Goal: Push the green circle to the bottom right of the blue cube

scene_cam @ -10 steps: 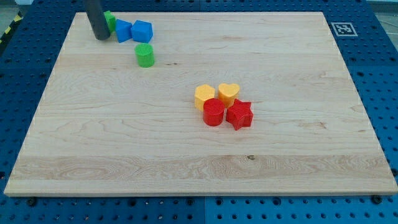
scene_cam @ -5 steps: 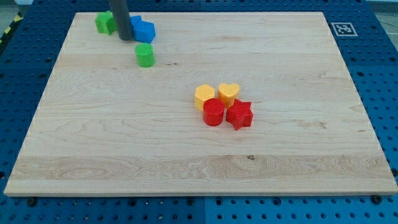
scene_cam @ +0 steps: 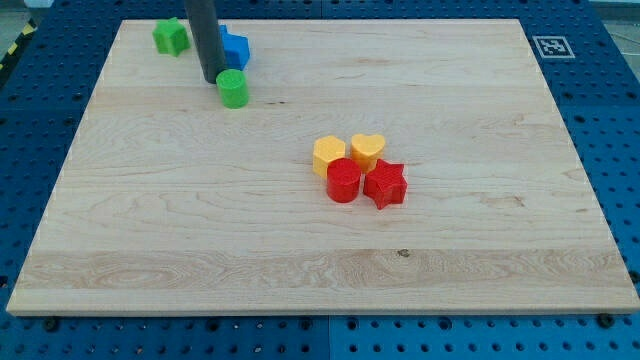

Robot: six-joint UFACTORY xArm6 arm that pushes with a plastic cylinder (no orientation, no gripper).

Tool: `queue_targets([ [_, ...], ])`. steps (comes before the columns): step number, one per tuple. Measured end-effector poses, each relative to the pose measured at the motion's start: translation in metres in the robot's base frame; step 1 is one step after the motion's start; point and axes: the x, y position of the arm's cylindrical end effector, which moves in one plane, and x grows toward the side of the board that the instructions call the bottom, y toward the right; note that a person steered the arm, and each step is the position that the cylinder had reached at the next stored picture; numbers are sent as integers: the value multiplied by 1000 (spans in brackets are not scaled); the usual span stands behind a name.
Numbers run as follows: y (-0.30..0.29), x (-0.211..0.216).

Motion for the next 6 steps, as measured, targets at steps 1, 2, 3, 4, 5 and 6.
queue_targets([
  [1, 1, 0],
  [2, 2, 23],
  [3, 2, 31],
  [4, 22, 43],
  [5, 23, 45],
  [6, 22, 65],
])
